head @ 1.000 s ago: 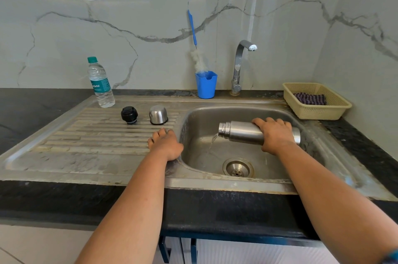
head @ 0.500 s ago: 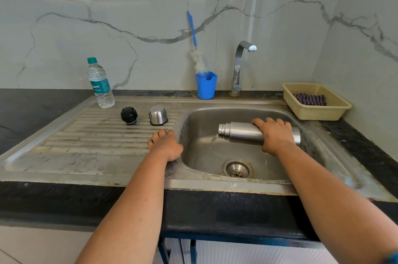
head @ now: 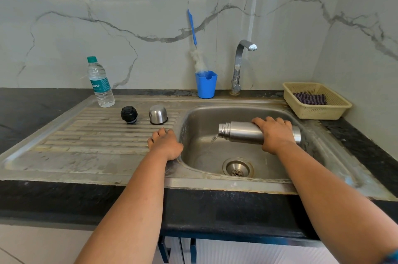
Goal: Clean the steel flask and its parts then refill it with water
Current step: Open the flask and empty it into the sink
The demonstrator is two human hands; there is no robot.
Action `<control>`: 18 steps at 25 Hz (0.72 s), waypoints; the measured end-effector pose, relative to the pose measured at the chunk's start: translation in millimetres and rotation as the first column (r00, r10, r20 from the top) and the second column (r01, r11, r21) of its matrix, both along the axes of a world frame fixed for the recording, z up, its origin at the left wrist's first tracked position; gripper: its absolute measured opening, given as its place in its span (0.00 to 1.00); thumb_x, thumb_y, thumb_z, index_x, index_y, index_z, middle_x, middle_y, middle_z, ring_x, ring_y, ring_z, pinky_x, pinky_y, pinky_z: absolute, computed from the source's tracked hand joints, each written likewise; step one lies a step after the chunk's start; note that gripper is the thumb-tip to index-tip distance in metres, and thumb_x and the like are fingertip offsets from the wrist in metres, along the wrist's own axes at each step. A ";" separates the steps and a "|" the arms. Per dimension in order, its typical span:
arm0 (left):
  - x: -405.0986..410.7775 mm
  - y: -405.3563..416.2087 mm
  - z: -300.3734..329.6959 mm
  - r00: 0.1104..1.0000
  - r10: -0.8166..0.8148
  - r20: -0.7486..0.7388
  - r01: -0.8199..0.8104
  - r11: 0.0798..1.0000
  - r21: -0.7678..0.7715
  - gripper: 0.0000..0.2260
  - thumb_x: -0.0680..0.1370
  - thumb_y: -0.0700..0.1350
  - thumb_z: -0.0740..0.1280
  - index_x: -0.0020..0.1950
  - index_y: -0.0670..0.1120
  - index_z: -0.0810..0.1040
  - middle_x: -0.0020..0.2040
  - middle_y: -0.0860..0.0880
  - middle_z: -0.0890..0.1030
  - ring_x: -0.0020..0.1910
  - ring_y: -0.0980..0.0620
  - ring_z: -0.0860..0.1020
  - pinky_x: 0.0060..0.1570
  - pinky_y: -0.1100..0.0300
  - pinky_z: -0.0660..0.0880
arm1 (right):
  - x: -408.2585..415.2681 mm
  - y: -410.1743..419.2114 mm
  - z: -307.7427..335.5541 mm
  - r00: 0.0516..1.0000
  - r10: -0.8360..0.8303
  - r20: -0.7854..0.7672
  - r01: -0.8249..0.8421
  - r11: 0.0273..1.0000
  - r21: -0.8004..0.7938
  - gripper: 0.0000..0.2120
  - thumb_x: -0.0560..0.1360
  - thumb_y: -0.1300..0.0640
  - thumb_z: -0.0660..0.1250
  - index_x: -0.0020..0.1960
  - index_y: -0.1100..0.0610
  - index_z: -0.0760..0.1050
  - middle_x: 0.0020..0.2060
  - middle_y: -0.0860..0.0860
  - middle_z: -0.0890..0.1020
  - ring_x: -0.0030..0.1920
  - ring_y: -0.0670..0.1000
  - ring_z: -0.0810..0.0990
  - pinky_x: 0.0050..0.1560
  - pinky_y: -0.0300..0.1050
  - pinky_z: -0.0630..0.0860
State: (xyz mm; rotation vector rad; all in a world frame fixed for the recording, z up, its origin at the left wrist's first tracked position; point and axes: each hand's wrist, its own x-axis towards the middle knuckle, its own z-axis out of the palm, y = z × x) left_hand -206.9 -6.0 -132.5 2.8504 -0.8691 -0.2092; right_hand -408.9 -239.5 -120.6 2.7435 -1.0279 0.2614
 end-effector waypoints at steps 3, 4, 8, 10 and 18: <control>-0.5 0.4 0.7 1.000 -0.002 -0.001 0.002 1.000 -0.009 0.30 0.78 0.51 0.62 0.78 0.44 0.58 0.75 0.41 0.60 0.72 0.40 0.60 0.72 0.46 0.59 | 0.1 -0.1 -0.1 1.000 0.001 -0.002 -0.001 1.000 -0.004 0.36 0.66 0.55 0.74 0.69 0.41 0.62 0.57 0.51 0.75 0.59 0.57 0.72 0.62 0.55 0.66; -0.9 0.5 0.9 1.000 -0.002 0.001 0.002 1.000 -0.008 0.30 0.79 0.51 0.62 0.78 0.44 0.58 0.75 0.41 0.60 0.72 0.40 0.60 0.72 0.46 0.59 | 0.2 -0.1 -0.3 1.000 0.001 -0.003 -0.001 1.000 -0.007 0.36 0.66 0.55 0.74 0.69 0.41 0.62 0.57 0.51 0.75 0.59 0.57 0.72 0.62 0.55 0.67; -1.9 -0.1 1.8 1.000 0.003 0.005 -0.003 1.000 -0.004 0.30 0.79 0.52 0.62 0.78 0.44 0.58 0.76 0.41 0.58 0.73 0.40 0.59 0.72 0.46 0.58 | 0.2 -0.4 -0.3 1.000 -0.001 -0.009 0.000 1.000 -0.019 0.36 0.67 0.56 0.74 0.69 0.41 0.62 0.57 0.52 0.75 0.59 0.57 0.72 0.62 0.55 0.67; -2.6 0.2 2.0 1.000 0.006 0.007 -0.006 1.000 -0.007 0.30 0.79 0.52 0.62 0.78 0.44 0.58 0.76 0.41 0.58 0.73 0.40 0.59 0.72 0.46 0.58 | 0.2 -0.6 -0.1 1.000 0.000 -0.015 0.000 1.000 -0.027 0.36 0.67 0.55 0.74 0.69 0.41 0.62 0.57 0.52 0.75 0.59 0.57 0.73 0.62 0.55 0.67; -4.7 1.1 3.9 1.000 0.002 0.007 -0.002 1.000 0.000 0.30 0.80 0.53 0.61 0.78 0.43 0.58 0.75 0.40 0.59 0.73 0.39 0.59 0.72 0.46 0.59 | -1.0 0.9 0.0 1.000 0.009 -0.016 -0.009 1.000 -0.030 0.35 0.67 0.55 0.74 0.69 0.42 0.62 0.57 0.52 0.75 0.59 0.57 0.72 0.62 0.55 0.67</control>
